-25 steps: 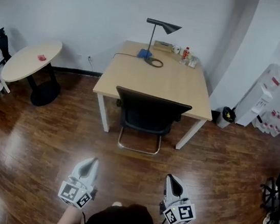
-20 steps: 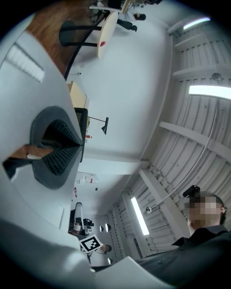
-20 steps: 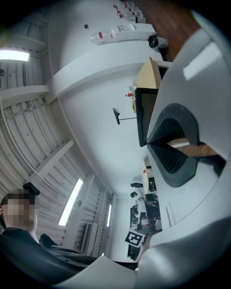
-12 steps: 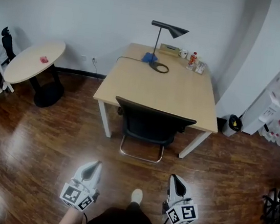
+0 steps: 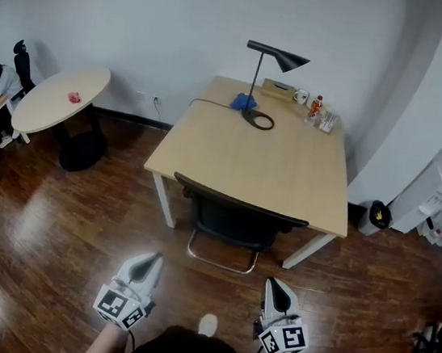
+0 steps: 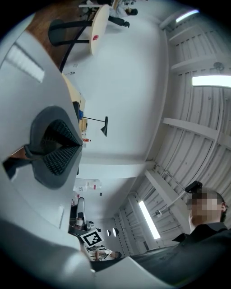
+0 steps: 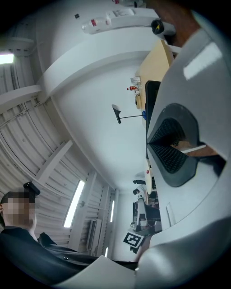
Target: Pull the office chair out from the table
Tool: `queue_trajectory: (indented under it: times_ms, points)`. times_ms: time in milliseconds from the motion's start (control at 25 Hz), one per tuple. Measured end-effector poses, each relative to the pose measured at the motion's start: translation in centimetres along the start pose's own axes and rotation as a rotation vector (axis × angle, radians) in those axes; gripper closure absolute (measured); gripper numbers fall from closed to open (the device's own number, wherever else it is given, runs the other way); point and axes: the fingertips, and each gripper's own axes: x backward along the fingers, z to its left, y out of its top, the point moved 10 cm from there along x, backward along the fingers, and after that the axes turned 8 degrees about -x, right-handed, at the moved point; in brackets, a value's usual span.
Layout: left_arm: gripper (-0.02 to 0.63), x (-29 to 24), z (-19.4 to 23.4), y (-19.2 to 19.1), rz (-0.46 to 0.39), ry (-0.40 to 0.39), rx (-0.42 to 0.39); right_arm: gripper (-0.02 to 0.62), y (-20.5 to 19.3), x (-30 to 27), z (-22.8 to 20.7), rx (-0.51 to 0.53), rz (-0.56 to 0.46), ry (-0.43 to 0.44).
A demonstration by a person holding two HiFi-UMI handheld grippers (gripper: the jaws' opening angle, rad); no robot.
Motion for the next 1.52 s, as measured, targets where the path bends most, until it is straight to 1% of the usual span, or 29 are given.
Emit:
queue_trajectory:
  times_ms: [240,360,520,680,760,920,1000,1080,1120,1240,1280,1360,1440,1520]
  points:
    - [0.603,-5.4,-0.7,1.0,-0.043,0.005,-0.035,0.581,2.3,-1.9,-5.0,0.014,-0.01,-0.004]
    - [0.603,-6.9,-1.0,0.5,-0.035,0.011,-0.031,0.581,2.5,-2.5,-6.6,0.017,-0.001,-0.007]
    - [0.603,-8.4,-0.9,0.2,-0.013,0.006,-0.038,0.577,2.7,-3.4,-7.7,0.022,0.003,-0.004]
    - [0.603,-9.8,-0.7,0.0,0.011,-0.004,-0.077,0.545,2.7,-4.4,-8.8,0.025,0.024,0.001]
    - [0.603,-10.5,-0.2,-0.1,0.01,-0.006,-0.087,0.535,2.7,-5.1,-9.1,0.035,0.028,0.005]
    - [0.603,-12.3,1.2,-0.2,-0.004,-0.002,-0.083,0.522,3.3,-7.0,-9.7,0.062,0.036,0.013]
    - [0.603,-13.5,2.1,-0.3,-0.006,-0.017,-0.085,0.516,3.9,-8.1,-9.7,0.086,0.035,0.021]
    - [0.603,-15.4,2.8,-0.4,0.013,-0.08,-0.108,0.508,4.7,-9.4,-10.0,0.127,0.041,0.034]
    - [0.603,-16.5,3.0,-0.5,0.033,-0.131,-0.142,0.499,5.0,-10.1,-10.1,0.148,0.049,0.044]
    - [0.601,-19.3,3.1,-0.1,0.082,-0.272,-0.306,0.467,5.7,-12.3,-10.3,0.188,0.082,0.095]
    - [0.601,-20.1,3.2,0.1,0.088,-0.308,-0.344,0.456,5.9,-13.0,-10.4,0.2,0.098,0.117]
    - [0.589,-21.7,3.5,0.5,0.092,-0.371,-0.396,0.426,6.2,-14.5,-10.5,0.237,0.144,0.168]
    - [0.544,-23.2,3.6,0.6,0.115,-0.439,-0.455,0.374,6.4,-15.9,-10.6,0.288,0.21,0.221]
    - [0.463,-24.3,3.3,0.2,0.176,-0.518,-0.556,0.324,6.2,-17.1,-10.6,0.351,0.282,0.264]
